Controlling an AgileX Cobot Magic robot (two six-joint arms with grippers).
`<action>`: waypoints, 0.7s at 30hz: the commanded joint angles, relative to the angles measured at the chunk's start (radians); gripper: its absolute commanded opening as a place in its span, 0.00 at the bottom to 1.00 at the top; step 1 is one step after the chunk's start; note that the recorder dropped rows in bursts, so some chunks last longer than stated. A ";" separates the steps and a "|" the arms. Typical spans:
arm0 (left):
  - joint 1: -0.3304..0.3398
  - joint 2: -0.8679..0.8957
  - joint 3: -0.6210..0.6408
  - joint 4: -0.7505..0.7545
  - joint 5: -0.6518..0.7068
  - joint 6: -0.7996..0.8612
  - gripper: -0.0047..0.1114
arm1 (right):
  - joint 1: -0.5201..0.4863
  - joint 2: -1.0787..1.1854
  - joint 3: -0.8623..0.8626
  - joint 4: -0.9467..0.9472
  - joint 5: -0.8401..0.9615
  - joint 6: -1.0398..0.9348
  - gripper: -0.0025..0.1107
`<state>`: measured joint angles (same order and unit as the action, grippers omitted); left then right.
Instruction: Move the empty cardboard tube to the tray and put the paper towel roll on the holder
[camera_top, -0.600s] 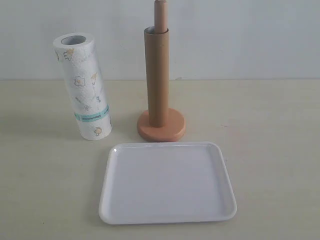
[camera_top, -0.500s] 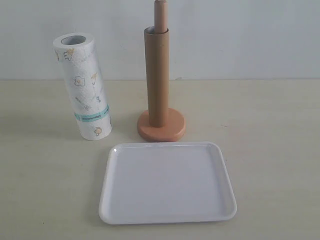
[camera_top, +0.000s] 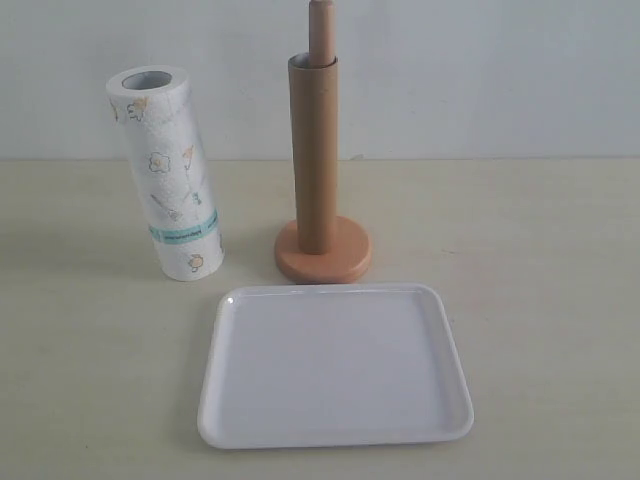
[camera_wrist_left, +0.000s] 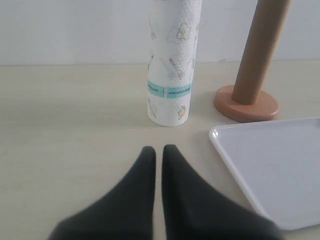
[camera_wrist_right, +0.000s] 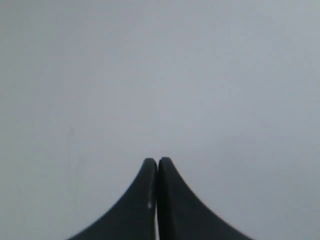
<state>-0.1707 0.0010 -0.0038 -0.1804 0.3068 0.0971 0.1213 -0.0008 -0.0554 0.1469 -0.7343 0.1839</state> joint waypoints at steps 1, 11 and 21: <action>0.000 -0.001 0.004 -0.007 0.000 0.005 0.08 | -0.002 0.078 -0.267 -0.166 0.187 0.103 0.02; 0.000 -0.001 0.004 -0.007 0.000 0.005 0.08 | 0.005 0.677 -0.522 -0.602 0.617 0.525 0.02; 0.000 -0.001 0.004 -0.007 0.000 0.005 0.08 | 0.152 1.068 -0.522 -0.604 0.645 0.524 0.02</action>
<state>-0.1707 0.0010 -0.0038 -0.1804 0.3068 0.0971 0.2381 0.9802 -0.5739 -0.4445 -0.0395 0.7347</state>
